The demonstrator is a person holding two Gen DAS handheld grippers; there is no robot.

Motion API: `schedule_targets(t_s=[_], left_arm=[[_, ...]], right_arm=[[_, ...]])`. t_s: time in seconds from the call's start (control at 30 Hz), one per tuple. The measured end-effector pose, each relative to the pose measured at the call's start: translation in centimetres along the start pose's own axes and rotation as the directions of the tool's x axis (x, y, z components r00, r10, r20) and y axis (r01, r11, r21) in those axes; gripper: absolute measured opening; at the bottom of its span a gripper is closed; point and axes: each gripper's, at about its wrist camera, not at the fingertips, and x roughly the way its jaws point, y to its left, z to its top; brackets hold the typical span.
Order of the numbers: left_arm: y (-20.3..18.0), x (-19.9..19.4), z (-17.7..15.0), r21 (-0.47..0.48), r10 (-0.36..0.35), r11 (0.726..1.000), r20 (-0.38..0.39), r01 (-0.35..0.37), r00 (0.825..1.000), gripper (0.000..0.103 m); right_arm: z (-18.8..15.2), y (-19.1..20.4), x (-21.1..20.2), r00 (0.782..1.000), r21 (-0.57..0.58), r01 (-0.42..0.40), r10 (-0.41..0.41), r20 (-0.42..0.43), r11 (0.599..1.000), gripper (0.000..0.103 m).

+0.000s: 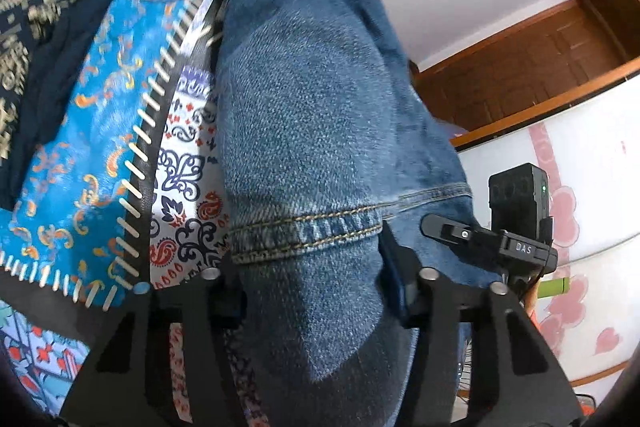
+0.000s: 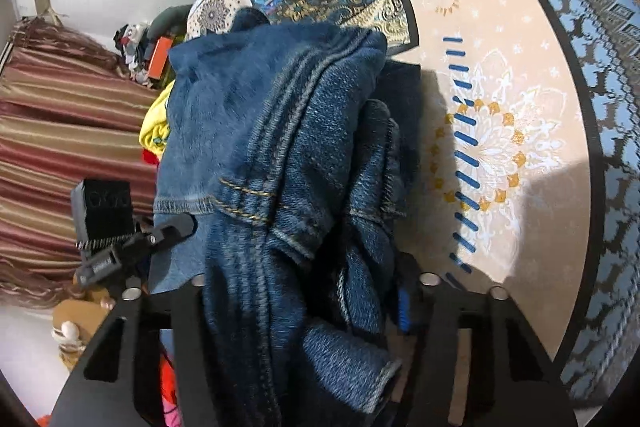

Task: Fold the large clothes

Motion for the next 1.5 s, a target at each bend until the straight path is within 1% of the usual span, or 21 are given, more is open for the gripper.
schedule_targets(t_s=[0.07, 0.13, 0.23, 0.3, 0.4, 0.43, 0.5, 0.6, 0.63, 0.73, 0.83, 0.93, 1.0, 1.17, 1.23, 1.3, 1.33, 1.43, 1.5], left_arm=[[-1.1, -1.5, -0.2, 0.052, 0.012, 0.999, 0.031, -0.014, 0.999, 0.045], [-2.1, -3.1, 0.0, 0.105, 0.026, 0.994, 0.062, -0.033, 0.998, 0.044], [-3.6, -6.3, 0.3, 0.176, 0.045, 0.982, 0.130, -0.067, 0.991, 0.043], [-3.7, -8.6, 0.7, 0.194, 0.039, 0.978, 0.170, -0.072, 0.985, 0.043], [-3.4, -13.0, 1.2, 0.202, 0.030, 0.976, 0.246, -0.081, 0.969, 0.043], [-3.2, -14.6, 1.3, 0.206, 0.026, 0.975, 0.276, -0.085, 0.961, 0.043], [-2.9, -17.1, 1.4, 0.213, 0.024, 0.973, 0.314, -0.095, 0.949, 0.043], [-1.8, -20.8, 2.1, 0.221, 0.028, 0.968, 0.371, -0.117, 0.928, 0.043], [-1.3, -22.1, 2.4, 0.226, 0.034, 0.965, 0.394, -0.133, 0.918, 0.043], [0.1, -24.3, 3.7, 0.243, 0.056, 0.953, 0.441, -0.179, 0.896, 0.043], [2.5, -25.8, 4.8, 0.229, 0.078, 0.952, 0.463, -0.204, 0.883, 0.043], [5.9, -26.2, 5.8, 0.209, 0.111, 0.950, 0.467, -0.232, 0.877, 0.043], [8.4, -25.7, 6.5, 0.189, 0.129, 0.953, 0.458, -0.238, 0.880, 0.043], [14.6, -23.9, 8.4, 0.126, 0.167, 0.963, 0.424, -0.240, 0.890, 0.043], [16.9, -22.6, 9.2, 0.094, 0.194, 0.964, 0.401, -0.251, 0.895, 0.043], [19.6, -20.6, 10.1, 0.062, 0.228, 0.962, 0.363, -0.267, 0.904, 0.044], [20.2, -20.0, 10.1, 0.054, 0.239, 0.960, 0.350, -0.274, 0.906, 0.045], [23.1, -17.4, 10.3, -0.002, 0.266, 0.961, 0.299, -0.278, 0.916, 0.049], [24.0, -16.9, 9.8, -0.017, 0.262, 0.962, 0.327, -0.272, 0.908, 0.061]], right_arm=[[0.0, 1.3, -0.2, 1.000, -0.024, 0.006, -0.006, 0.019, 1.000, 0.040], [-0.1, 2.3, -0.5, 0.999, -0.034, 0.010, -0.009, 0.033, 0.999, 0.037], [0.0, 4.6, -0.5, 0.999, -0.051, 0.007, -0.004, 0.049, 0.999, 0.036], [0.2, 6.7, -0.7, 0.997, -0.088, 0.005, 0.001, 0.075, 0.996, 0.036], [0.9, 10.5, -1.3, 0.993, -0.151, -0.005, 0.023, 0.116, 0.989, 0.036], [1.1, 11.9, -1.4, 0.991, -0.174, -0.009, 0.032, 0.128, 0.985, 0.036], [1.4, 14.7, -1.1, 0.988, -0.222, -0.013, 0.046, 0.146, 0.975, 0.036], [2.1, 18.7, -0.3, 0.983, -0.286, -0.020, 0.071, 0.168, 0.958, 0.036], [2.3, 19.5, 0.0, 0.982, -0.299, -0.025, 0.080, 0.172, 0.954, 0.036], [3.4, 22.1, 1.5, 0.976, -0.335, -0.046, 0.114, 0.186, 0.941, 0.036], [4.2, 23.9, 3.4, 0.970, -0.355, -0.059, 0.138, 0.202, 0.933, 0.036], [4.8, 24.8, 6.2, 0.969, -0.352, -0.066, 0.145, 0.201, 0.933, 0.036], [5.3, 25.1, 8.8, 0.974, -0.350, -0.059, 0.131, 0.186, 0.935, 0.036], [6.8, 24.3, 14.8, 0.981, -0.307, -0.050, 0.104, 0.164, 0.950, 0.036], [7.4, 23.7, 17.2, 0.982, -0.291, -0.027, 0.079, 0.169, 0.956, 0.036], [7.9, 23.1, 19.5, 0.985, -0.268, 0.010, 0.036, 0.168, 0.963, 0.036], [8.2, 22.6, 20.5, 0.987, -0.258, 0.028, 0.015, 0.163, 0.966, 0.036], [8.7, 21.2, 22.6, 0.989, -0.211, 0.064, -0.034, 0.144, 0.975, 0.036], [8.8, 20.2, 23.4, 0.990, -0.192, 0.072, -0.046, 0.135, 0.979, 0.036]])
